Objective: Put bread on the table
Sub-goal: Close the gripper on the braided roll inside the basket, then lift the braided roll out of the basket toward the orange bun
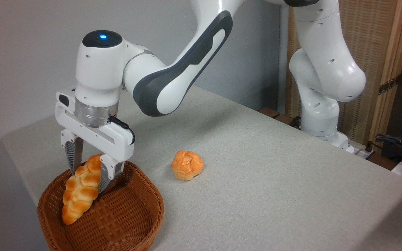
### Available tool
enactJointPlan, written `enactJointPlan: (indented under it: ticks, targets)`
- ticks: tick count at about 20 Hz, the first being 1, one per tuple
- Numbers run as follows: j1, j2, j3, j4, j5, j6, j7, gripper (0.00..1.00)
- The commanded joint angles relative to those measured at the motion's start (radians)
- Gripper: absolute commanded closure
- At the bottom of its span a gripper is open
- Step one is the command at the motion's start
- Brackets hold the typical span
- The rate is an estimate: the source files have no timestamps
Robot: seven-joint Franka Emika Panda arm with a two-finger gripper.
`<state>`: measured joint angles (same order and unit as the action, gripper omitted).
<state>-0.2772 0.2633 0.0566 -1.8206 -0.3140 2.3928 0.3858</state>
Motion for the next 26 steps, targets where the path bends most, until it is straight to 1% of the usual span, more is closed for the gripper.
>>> enactJointPlan:
  ticks: [1,2,3,4,5,6,13,15,16,17,19,21,23,26]
  targets:
    - [0.003,-0.006,0.000,0.014,0.032,-0.047,-0.007,0.16]
    - [0.003,-0.007,0.002,0.014,0.030,-0.049,-0.007,0.30]
    - [0.004,-0.007,0.003,0.014,0.030,-0.049,-0.007,0.42]
    - [0.004,-0.007,0.003,0.014,0.030,-0.049,-0.007,0.50]
    - [0.004,-0.007,0.003,0.014,0.030,-0.049,-0.007,0.55]
    - [0.004,-0.007,0.002,0.014,0.030,-0.049,-0.007,0.57]
    - [0.006,-0.016,0.005,0.015,0.030,-0.049,-0.008,0.57]
    - [0.007,-0.029,0.008,0.015,0.033,-0.049,0.001,0.62]
    - [0.007,-0.036,0.009,0.015,0.039,-0.049,0.004,0.66]
    - [0.007,-0.051,0.011,0.015,0.058,-0.052,0.005,0.68]
    - [0.007,-0.076,0.011,0.015,0.093,-0.102,0.005,0.68]
    - [0.009,-0.096,0.011,0.015,0.113,-0.150,0.007,0.68]
    - [0.009,-0.120,0.011,0.015,0.127,-0.205,0.008,0.67]
    - [0.010,-0.162,0.011,0.012,0.128,-0.291,0.024,0.66]
